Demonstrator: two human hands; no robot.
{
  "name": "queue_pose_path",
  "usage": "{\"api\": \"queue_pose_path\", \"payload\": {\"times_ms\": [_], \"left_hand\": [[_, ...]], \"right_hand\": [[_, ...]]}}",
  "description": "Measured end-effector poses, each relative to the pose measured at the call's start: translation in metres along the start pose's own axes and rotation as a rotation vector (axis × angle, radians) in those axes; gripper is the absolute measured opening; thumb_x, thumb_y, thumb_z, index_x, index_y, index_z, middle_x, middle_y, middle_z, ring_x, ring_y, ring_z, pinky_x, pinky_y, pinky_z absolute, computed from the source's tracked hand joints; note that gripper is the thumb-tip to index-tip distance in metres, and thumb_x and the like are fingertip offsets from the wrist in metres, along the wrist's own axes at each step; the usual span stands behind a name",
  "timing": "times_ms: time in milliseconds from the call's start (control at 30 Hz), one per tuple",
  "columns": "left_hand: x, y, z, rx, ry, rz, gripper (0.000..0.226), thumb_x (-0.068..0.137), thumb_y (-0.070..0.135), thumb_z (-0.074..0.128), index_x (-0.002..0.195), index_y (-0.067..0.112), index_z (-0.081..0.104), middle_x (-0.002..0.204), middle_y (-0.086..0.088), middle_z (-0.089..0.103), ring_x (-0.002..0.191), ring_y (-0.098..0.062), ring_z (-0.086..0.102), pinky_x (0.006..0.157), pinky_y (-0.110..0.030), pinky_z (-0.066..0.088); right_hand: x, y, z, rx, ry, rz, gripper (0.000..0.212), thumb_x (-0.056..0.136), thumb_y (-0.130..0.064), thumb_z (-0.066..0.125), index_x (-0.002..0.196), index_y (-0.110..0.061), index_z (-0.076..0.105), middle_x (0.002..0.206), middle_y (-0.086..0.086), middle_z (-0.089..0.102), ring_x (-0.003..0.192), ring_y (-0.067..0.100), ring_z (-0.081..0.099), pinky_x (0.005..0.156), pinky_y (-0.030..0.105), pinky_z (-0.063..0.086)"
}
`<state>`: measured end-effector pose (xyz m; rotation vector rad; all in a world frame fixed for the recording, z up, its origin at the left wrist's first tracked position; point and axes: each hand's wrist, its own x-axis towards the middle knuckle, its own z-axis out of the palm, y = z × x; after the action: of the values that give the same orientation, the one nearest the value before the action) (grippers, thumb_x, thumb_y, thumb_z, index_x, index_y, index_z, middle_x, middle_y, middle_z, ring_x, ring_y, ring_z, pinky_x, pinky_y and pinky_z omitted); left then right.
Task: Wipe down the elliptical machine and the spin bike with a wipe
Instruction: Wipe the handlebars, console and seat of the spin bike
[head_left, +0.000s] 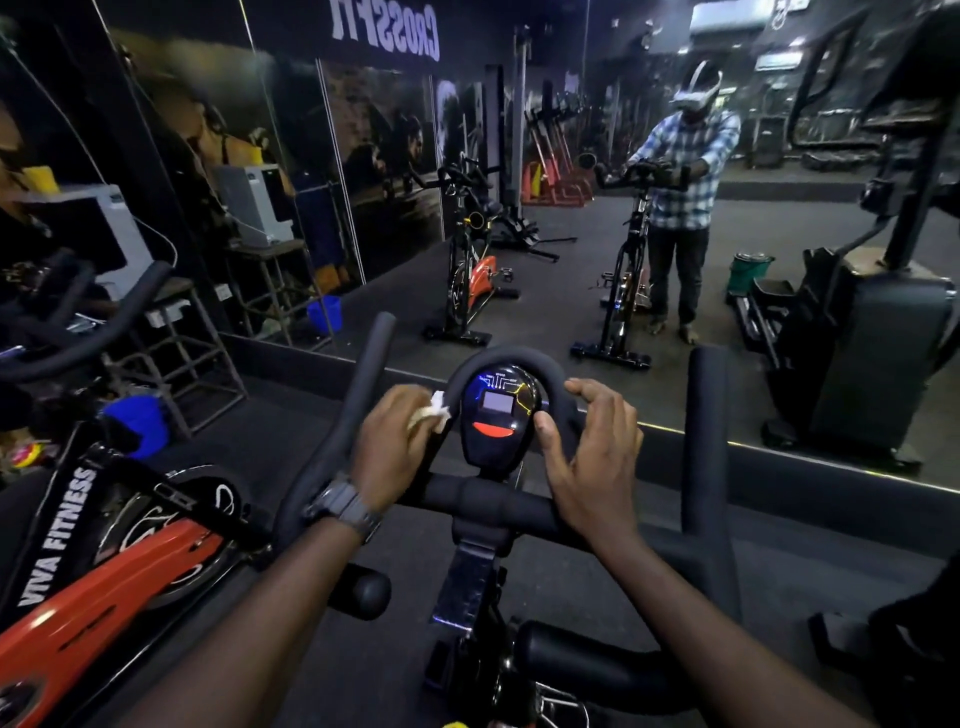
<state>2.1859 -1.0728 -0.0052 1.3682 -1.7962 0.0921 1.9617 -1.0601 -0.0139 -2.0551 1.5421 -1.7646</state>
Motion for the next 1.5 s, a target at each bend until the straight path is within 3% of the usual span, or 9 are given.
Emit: {"api": "queue_pose_path", "payload": {"times_ms": [100, 267, 500, 667, 833, 1033, 1133, 1333, 1500], "left_hand": [[0.027, 0.023, 0.019, -0.025, -0.141, -0.067, 0.049, 0.09, 0.006, 0.053, 0.138, 0.013, 0.046, 0.14, -0.006, 0.051, 0.122, -0.028, 0.055, 0.098, -0.032, 0.043], [-0.001, 0.011, 0.0, 0.225, -0.359, -0.198, 0.053, 0.1, 0.03, 0.037, 0.148, 0.039, 0.016, 0.149, 0.003, 0.042, 0.12, -0.038, 0.052, 0.094, -0.039, 0.044], [0.033, 0.009, 0.015, 0.077, -0.305, -0.214, 0.042, 0.102, 0.029, 0.036, 0.142, 0.014, 0.036, 0.124, -0.024, 0.059, 0.114, -0.042, 0.055, 0.084, -0.037, 0.042], [0.105, 0.022, 0.029, -0.435, -0.469, -0.156, 0.047, 0.102, 0.01, 0.039, 0.145, 0.026, 0.035, 0.152, 0.001, 0.035, 0.139, -0.009, 0.03, 0.114, -0.02, 0.019], [0.069, 0.001, 0.009, -0.604, -0.581, -0.174, 0.04, 0.099, 0.004, 0.042, 0.135, 0.022, 0.044, 0.142, 0.011, 0.043, 0.13, 0.007, 0.039, 0.113, -0.017, 0.026], [0.132, 0.046, 0.023, -0.314, -0.802, -0.172, 0.03, 0.1, 0.011, 0.044, 0.128, 0.01, 0.055, 0.136, -0.014, 0.053, 0.117, -0.008, 0.047, 0.095, -0.004, 0.034], [0.154, 0.093, 0.037, -0.131, -0.954, -0.32, 0.034, 0.097, 0.018, 0.05, 0.125, 0.0, 0.058, 0.131, -0.021, 0.056, 0.109, -0.022, 0.055, 0.094, -0.03, 0.042], [0.119, 0.135, 0.053, 0.668, -0.902, 0.457, 0.028, 0.095, 0.034, 0.039, 0.097, 0.021, 0.064, 0.109, -0.001, 0.067, 0.105, -0.026, 0.061, 0.086, -0.035, 0.045], [0.051, 0.129, 0.063, 0.75, -0.885, 0.887, 0.031, 0.086, 0.037, 0.041, 0.087, 0.02, 0.068, 0.093, 0.002, 0.07, 0.096, -0.022, 0.063, 0.109, -0.048, 0.025]], "right_hand": [[-0.001, 0.0, 0.0, 0.003, -0.013, 0.0, 0.041, 0.091, -0.047, 0.054, 0.121, -0.02, 0.052, 0.121, -0.003, 0.056, 0.114, 0.018, 0.049, 0.095, 0.037, 0.039], [-0.001, 0.004, -0.001, 0.014, 0.001, 0.033, 0.039, 0.089, -0.046, 0.054, 0.119, -0.02, 0.052, 0.117, -0.005, 0.056, 0.11, 0.017, 0.05, 0.092, 0.036, 0.038], [0.001, 0.003, 0.004, 0.0, -0.05, 0.028, 0.037, 0.09, -0.044, 0.052, 0.118, -0.02, 0.053, 0.116, -0.007, 0.056, 0.109, 0.015, 0.05, 0.093, 0.036, 0.037], [0.0, 0.004, 0.003, 0.008, -0.056, 0.035, 0.036, 0.091, -0.044, 0.05, 0.119, -0.021, 0.052, 0.116, -0.007, 0.056, 0.11, 0.016, 0.051, 0.093, 0.036, 0.037], [0.001, 0.007, 0.001, 0.061, 0.005, 0.09, 0.034, 0.091, -0.043, 0.05, 0.116, -0.021, 0.052, 0.114, -0.005, 0.058, 0.107, 0.02, 0.054, 0.09, 0.04, 0.04], [0.002, 0.005, 0.001, 0.108, -0.01, 0.102, 0.034, 0.093, -0.042, 0.046, 0.118, -0.019, 0.053, 0.115, -0.006, 0.057, 0.108, 0.019, 0.052, 0.092, 0.039, 0.041], [0.004, 0.004, -0.002, 0.182, 0.038, 0.143, 0.031, 0.096, -0.039, 0.044, 0.117, -0.018, 0.053, 0.113, -0.01, 0.054, 0.109, 0.015, 0.052, 0.095, 0.043, 0.043], [0.013, 0.015, -0.014, 0.389, 0.217, 0.454, 0.017, 0.103, -0.032, 0.041, 0.114, -0.025, 0.051, 0.113, -0.005, 0.059, 0.108, 0.014, 0.054, 0.088, 0.012, 0.038], [0.019, 0.034, -0.023, 0.489, 0.258, 0.619, 0.011, 0.106, -0.031, 0.038, 0.107, -0.029, 0.049, 0.108, -0.002, 0.063, 0.098, 0.013, 0.059, 0.073, 0.005, 0.037]]}}
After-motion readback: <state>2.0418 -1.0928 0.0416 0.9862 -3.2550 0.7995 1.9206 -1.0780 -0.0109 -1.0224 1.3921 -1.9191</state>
